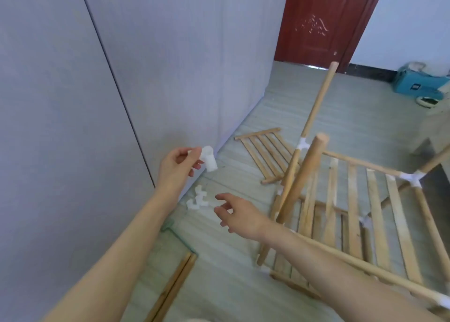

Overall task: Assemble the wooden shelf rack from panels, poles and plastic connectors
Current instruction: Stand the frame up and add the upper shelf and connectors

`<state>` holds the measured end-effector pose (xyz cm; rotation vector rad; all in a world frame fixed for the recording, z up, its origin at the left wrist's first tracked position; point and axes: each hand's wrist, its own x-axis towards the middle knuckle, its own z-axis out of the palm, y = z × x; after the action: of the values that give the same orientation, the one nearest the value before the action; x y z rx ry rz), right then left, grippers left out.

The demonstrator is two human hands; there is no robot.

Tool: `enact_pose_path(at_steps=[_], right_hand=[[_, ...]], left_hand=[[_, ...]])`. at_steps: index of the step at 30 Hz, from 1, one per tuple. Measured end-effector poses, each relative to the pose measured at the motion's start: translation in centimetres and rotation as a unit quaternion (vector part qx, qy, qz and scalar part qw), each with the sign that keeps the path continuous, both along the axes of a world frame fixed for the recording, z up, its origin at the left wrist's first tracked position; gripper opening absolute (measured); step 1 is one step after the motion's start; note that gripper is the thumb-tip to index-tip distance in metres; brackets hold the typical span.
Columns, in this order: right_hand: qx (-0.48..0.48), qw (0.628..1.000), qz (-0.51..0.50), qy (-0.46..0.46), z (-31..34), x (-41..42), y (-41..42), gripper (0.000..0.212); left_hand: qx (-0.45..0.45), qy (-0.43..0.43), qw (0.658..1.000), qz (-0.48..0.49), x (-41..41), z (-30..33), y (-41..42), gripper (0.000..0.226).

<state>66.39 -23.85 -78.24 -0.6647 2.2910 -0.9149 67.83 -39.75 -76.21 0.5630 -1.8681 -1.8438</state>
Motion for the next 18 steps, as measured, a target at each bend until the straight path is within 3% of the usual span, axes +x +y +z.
enact_pose_path(at_steps=[4,6,10,18], right_hand=[[-0.131,0.99,-0.043,0.022,8.0,1.9,3.6,0.022],[-0.194,0.975,-0.077,0.074,11.3,2.4,6.0,0.009],[-0.315,0.92,-0.172,0.155,15.6,3.1,10.6,0.016],[-0.443,0.861,-0.223,0.112,16.6,2.5,14.7,0.017]], left_hand=[[0.03,0.074,0.995,-0.052,1.4,7.4,3.8,0.014],[0.047,0.093,0.992,-0.068,1.8,10.1,5.8,0.01],[0.055,0.093,0.989,-0.097,2.2,13.5,10.7,0.014],[-0.021,0.093,0.982,-0.163,2.2,15.2,17.0,0.016]])
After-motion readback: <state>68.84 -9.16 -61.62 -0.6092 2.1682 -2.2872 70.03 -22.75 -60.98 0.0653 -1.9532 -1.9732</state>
